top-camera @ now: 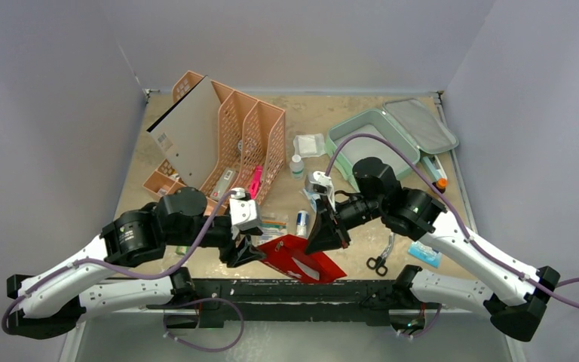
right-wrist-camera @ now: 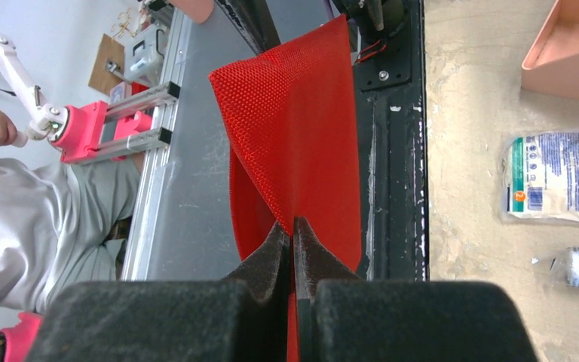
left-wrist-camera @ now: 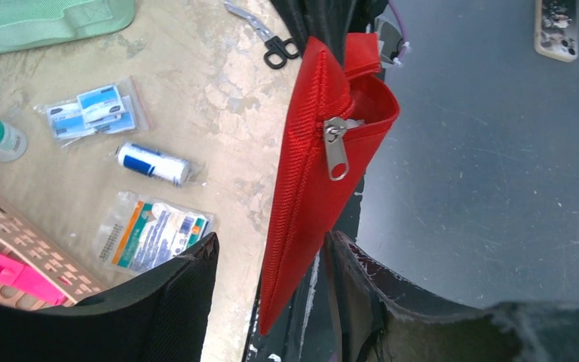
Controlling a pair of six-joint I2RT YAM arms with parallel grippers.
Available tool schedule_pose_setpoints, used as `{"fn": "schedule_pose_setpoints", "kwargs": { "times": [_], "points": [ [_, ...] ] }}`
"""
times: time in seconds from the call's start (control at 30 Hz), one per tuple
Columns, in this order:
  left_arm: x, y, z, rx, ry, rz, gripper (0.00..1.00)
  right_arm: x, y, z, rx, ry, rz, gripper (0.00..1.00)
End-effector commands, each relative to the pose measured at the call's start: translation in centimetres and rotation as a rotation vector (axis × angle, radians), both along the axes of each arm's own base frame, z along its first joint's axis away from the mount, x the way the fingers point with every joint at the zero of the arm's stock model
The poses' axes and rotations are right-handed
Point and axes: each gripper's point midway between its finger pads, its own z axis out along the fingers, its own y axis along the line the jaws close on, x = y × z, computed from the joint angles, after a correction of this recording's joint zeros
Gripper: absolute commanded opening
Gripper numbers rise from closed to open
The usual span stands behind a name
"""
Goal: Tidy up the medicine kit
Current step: Zip the medicine pouch.
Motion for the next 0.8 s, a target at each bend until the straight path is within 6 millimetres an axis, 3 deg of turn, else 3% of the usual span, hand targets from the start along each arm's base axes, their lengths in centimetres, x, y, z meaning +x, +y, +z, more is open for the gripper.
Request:
{"fn": "schedule_pose_setpoints", "kwargs": {
  "times": [0.0,0.43,0.77],
  "points": [
    [-1.3,-0.8,2.2,-0.096,-0.021,-0.094,0.52,-0.2,0.0,1.9,0.06,-0.045,0.041,0.0],
    [-3.0,-1.9,1.1,-0.095,0.043,-0.203,0.41,0.6,0.7,2.3,0.063,-0.049,0.014,0.0],
    [-3.2,-2.4,2.4,-0.147,-0.002,-0.247,0.31,0.8,0.9,2.5,0.048,-0.041,0.003,0.0]
  ]
}}
